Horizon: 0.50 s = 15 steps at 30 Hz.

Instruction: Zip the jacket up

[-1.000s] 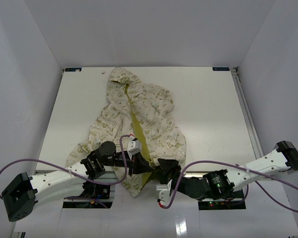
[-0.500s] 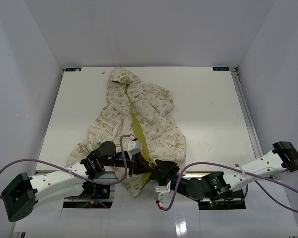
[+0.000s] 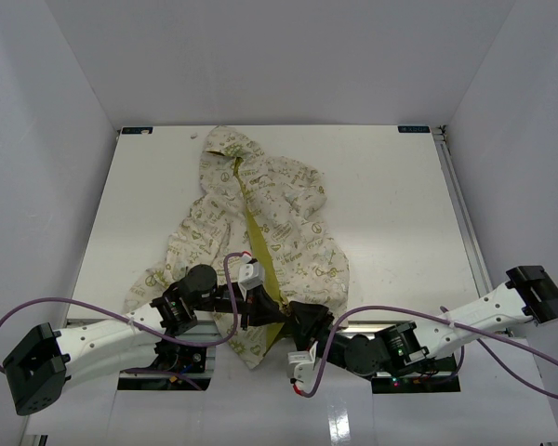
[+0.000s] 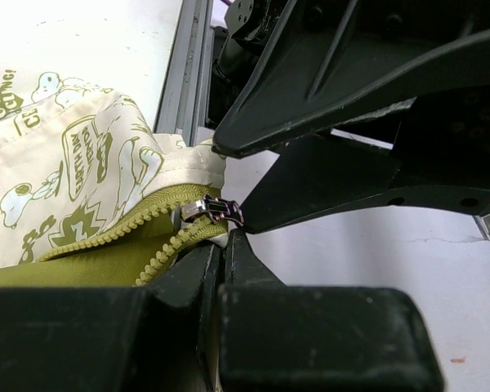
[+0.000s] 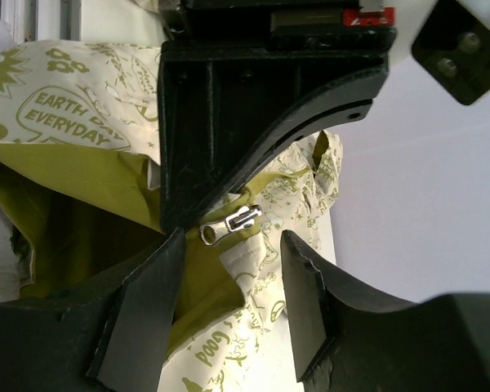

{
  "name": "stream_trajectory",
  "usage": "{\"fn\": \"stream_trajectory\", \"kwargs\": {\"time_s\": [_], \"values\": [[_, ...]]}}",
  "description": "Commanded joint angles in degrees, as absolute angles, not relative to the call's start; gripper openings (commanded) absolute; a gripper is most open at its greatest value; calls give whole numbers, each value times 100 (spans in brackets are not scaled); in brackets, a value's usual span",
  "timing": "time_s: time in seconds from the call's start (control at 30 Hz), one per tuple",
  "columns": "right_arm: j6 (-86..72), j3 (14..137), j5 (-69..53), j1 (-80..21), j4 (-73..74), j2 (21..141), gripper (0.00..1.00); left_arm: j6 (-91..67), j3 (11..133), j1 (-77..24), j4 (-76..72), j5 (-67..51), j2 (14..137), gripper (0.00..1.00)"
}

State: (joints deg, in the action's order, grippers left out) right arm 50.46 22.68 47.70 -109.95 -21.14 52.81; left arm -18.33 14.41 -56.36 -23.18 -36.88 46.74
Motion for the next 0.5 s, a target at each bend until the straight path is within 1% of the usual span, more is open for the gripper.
{"fn": "stream_trajectory", "kwargs": {"time_s": [0.0, 0.47], "values": [[5130, 2331, 4882, -11021, -2520, 5352, 55, -1863, 1435, -5618, -2549, -3841, 4588, 0], [5457, 2247, 4959, -11025, -2955, 5402, 45, -1907, 1433, -5616, -2633, -3876, 4609, 0]]}}
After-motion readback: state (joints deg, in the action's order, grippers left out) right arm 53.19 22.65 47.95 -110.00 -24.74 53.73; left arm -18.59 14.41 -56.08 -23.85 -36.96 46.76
